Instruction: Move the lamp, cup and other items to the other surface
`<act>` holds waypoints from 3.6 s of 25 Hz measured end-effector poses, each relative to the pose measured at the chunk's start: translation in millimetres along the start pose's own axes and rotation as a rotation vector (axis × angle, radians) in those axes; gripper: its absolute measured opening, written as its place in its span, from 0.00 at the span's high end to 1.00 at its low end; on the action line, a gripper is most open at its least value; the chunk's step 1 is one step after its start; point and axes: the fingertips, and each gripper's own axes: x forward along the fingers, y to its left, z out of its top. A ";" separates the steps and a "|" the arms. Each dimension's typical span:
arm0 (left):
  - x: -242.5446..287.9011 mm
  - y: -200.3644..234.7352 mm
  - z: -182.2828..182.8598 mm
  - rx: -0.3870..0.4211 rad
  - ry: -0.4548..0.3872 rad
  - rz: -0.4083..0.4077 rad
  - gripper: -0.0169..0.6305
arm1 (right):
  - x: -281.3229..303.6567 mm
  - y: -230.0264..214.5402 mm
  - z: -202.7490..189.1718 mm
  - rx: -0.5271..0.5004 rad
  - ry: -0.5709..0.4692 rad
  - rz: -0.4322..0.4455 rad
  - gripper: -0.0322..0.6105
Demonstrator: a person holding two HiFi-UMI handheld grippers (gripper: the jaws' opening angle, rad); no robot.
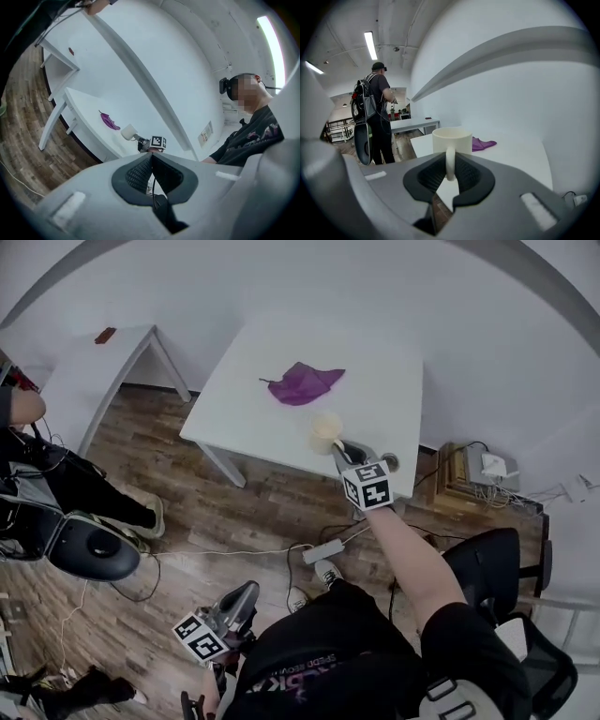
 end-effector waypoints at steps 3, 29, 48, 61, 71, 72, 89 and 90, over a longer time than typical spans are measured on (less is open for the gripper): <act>8.4 -3.8 -2.5 0.017 0.053 -0.043 0.98 | -29.5 -11.8 -0.7 0.023 -0.033 -0.044 0.88; 79.0 -49.1 -94.2 -0.040 0.445 -0.437 0.98 | -343.8 -107.5 -108.9 0.261 -0.101 -0.615 0.88; 207.4 -176.5 -236.0 -0.036 0.641 -0.509 0.98 | -605.3 -270.5 -274.4 0.493 -0.060 -0.968 0.88; 250.7 -205.5 -323.6 -0.055 0.737 -0.364 0.98 | -640.5 -363.6 -416.4 0.706 0.032 -1.030 0.88; 247.2 -205.2 -354.4 -0.038 0.853 -0.223 0.98 | -618.5 -383.8 -528.0 0.837 0.170 -1.020 0.88; 248.0 -202.2 -357.7 -0.040 0.861 -0.211 0.98 | -616.8 -387.9 -536.4 0.850 0.172 -1.024 0.88; 243.7 -195.9 -391.7 -0.057 0.908 -0.143 0.98 | -595.3 -392.8 -594.8 0.869 0.211 -1.014 0.88; 241.7 -196.5 -392.2 -0.060 0.903 -0.140 0.98 | -594.9 -390.9 -596.3 0.874 0.211 -1.014 0.88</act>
